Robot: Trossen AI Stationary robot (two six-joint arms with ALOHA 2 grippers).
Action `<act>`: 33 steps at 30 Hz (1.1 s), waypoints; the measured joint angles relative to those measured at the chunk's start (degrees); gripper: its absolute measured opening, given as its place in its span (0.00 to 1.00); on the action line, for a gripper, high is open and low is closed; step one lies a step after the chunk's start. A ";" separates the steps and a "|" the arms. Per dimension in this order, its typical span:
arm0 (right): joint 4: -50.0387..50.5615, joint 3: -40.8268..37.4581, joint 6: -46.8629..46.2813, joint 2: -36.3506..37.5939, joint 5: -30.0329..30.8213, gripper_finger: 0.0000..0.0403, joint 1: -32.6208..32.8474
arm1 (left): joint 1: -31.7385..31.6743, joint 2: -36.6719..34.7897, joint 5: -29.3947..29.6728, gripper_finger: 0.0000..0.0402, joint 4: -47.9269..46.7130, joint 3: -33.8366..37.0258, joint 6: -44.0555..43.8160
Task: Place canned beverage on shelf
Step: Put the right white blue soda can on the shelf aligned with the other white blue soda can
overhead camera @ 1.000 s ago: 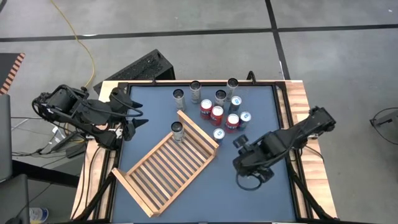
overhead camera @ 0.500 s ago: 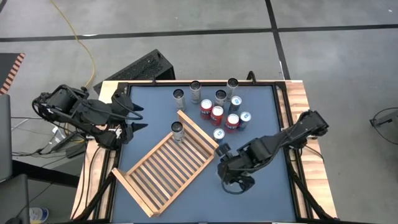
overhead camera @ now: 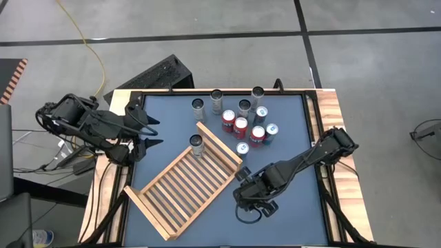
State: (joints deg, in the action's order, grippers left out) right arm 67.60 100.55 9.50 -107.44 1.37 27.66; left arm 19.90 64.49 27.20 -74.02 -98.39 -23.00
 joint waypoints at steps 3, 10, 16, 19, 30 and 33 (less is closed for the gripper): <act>-0.27 0.00 0.00 0.01 0.00 0.47 0.04 | 0.00 0.00 -0.02 0.75 -0.02 0.00 0.48; -0.60 0.00 -3.69 0.09 0.04 0.58 0.00 | 0.00 0.00 -0.09 0.75 -0.02 0.00 0.48; -0.69 0.04 -9.54 0.22 0.06 0.67 -0.51 | 0.02 0.00 -0.09 0.75 0.00 0.00 0.57; -0.68 0.04 -9.53 0.22 0.04 0.70 -0.55 | 0.00 0.00 -0.09 0.75 0.16 0.00 0.90; -0.40 0.21 -15.04 0.22 -2.07 0.83 -0.77 | 0.01 0.00 -0.09 0.75 0.17 0.00 0.94; -0.37 1.03 -19.05 0.22 -4.78 0.85 -1.10 | 0.00 0.00 -0.09 0.75 0.17 0.00 0.94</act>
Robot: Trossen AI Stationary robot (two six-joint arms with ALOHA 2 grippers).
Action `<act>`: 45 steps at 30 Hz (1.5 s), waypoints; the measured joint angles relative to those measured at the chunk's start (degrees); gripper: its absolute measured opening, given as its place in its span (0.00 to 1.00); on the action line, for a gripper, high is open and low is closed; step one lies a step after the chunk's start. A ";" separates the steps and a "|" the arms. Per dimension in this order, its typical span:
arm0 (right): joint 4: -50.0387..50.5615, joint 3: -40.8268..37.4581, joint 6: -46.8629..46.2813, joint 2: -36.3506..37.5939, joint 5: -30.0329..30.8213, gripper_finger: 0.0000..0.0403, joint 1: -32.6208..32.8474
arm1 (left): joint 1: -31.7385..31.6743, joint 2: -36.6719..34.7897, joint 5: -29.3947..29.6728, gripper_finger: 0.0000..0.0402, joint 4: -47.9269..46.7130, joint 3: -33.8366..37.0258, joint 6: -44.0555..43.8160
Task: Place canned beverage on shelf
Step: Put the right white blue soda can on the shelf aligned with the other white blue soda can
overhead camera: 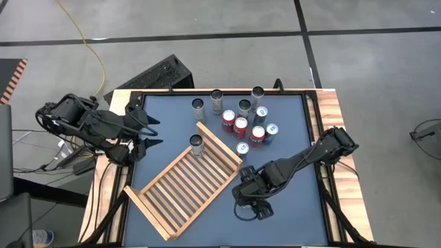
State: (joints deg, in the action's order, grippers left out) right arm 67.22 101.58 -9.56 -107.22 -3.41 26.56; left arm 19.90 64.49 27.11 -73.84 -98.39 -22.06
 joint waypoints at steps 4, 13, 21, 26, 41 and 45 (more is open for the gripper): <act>1.48 1.63 -5.87 -0.02 -2.41 0.85 -0.43 | 0.00 0.00 0.00 0.75 0.00 0.00 0.02; 10.12 6.61 -38.02 0.15 -3.05 0.85 -0.87 | 0.01 0.00 -1.18 0.75 -0.02 0.00 0.11; 6.46 6.79 -53.58 0.15 -2.66 0.85 -0.57 | 0.00 0.00 -1.18 0.75 -0.02 0.00 2.71; 8.26 6.79 -59.41 0.13 1.95 0.85 -0.57 | 0.00 0.00 -1.16 0.75 -0.04 0.00 2.91; 9.01 6.71 -65.57 -3.23 3.20 0.85 0.42 | 0.00 0.02 -1.40 0.75 -0.33 0.00 3.86; 8.96 6.75 -65.40 -4.56 1.85 0.85 0.25 | 0.00 0.00 -1.38 0.75 -0.55 0.00 3.87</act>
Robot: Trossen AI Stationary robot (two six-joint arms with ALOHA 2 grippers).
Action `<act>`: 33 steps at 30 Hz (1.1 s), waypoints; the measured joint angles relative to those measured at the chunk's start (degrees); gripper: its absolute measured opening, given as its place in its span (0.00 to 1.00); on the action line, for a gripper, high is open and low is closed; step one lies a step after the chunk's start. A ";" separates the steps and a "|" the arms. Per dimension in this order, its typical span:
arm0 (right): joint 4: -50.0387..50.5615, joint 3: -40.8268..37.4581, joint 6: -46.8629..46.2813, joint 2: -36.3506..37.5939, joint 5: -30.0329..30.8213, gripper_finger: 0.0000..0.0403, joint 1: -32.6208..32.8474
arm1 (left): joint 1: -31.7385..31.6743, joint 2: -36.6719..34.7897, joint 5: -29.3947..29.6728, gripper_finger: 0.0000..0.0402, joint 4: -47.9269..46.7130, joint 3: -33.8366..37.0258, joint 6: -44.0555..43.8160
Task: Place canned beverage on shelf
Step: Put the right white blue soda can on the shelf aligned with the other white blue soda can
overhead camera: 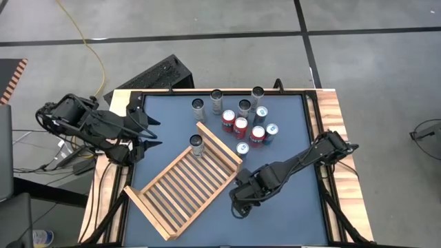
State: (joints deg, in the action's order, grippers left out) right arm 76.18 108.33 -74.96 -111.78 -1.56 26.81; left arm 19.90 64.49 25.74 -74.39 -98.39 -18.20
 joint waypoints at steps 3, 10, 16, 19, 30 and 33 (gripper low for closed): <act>-0.36 0.04 -0.29 -0.56 0.02 0.85 -0.40 | 0.00 0.00 0.00 0.75 -0.07 0.00 0.15; -0.24 0.02 0.61 -2.02 -1.31 0.83 -0.05 | 0.00 0.00 0.02 0.75 -0.07 0.00 0.81; 0.31 0.02 1.45 -1.96 -0.43 0.76 0.10 | 0.00 0.00 0.04 0.75 -0.08 0.00 0.79; 0.42 0.02 2.58 -1.96 -0.73 0.68 0.02 | 0.00 0.00 0.04 0.75 -0.08 0.00 0.76; 0.27 0.04 5.16 -1.85 -1.44 0.42 0.04 | 0.01 0.00 0.11 0.75 -0.06 0.00 0.74; 0.27 0.04 6.42 -1.85 -1.44 0.42 -0.30 | 0.00 0.00 0.13 0.75 -0.05 0.00 0.93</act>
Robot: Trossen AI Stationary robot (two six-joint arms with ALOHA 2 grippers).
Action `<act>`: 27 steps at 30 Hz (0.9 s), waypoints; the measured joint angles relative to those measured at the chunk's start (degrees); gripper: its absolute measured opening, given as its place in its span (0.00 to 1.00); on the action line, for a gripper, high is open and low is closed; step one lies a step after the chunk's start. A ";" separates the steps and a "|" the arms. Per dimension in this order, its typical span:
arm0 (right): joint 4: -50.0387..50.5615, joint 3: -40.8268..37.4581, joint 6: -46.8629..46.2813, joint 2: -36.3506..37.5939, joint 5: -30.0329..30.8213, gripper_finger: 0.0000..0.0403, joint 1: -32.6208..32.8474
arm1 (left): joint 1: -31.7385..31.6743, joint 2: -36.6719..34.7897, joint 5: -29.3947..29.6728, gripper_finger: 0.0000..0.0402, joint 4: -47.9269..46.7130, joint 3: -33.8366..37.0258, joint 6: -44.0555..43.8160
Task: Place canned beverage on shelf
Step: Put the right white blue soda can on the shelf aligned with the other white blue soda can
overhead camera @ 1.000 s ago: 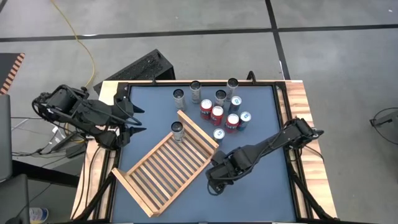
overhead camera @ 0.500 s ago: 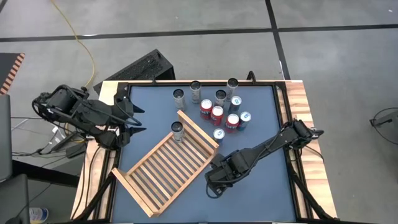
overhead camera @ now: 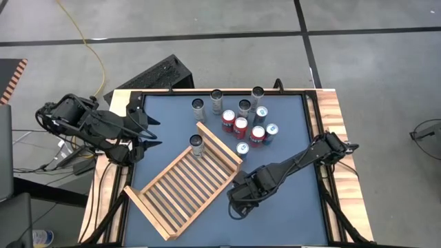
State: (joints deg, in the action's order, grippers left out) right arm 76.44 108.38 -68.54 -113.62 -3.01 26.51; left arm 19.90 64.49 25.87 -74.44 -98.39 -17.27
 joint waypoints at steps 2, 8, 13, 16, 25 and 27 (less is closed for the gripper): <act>0.03 0.00 0.91 0.02 0.00 0.42 -0.03 | 0.00 0.00 0.00 0.75 0.12 0.00 0.19; 0.23 -0.03 7.25 0.49 -0.10 0.42 -0.01 | 0.01 0.00 0.02 0.75 0.32 0.00 0.30; 0.69 -0.11 13.13 1.18 -0.82 0.42 -0.83 | 0.01 0.00 0.04 0.75 0.36 0.00 0.32; 1.37 -0.12 15.84 1.86 -2.01 0.42 -1.72 | 0.01 0.00 0.06 0.75 0.36 0.00 0.32; 7.03 6.31 25.35 2.99 -3.19 0.42 -4.28 | 0.00 0.00 0.28 0.75 0.39 0.00 0.31; 8.09 8.74 28.41 3.05 -3.17 0.42 -5.08 | 0.01 0.00 0.28 0.75 0.40 0.00 0.28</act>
State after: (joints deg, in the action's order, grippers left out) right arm 84.54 117.12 -40.13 -110.57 -6.17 21.43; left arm 19.91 64.49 26.15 -74.04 -98.39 -16.99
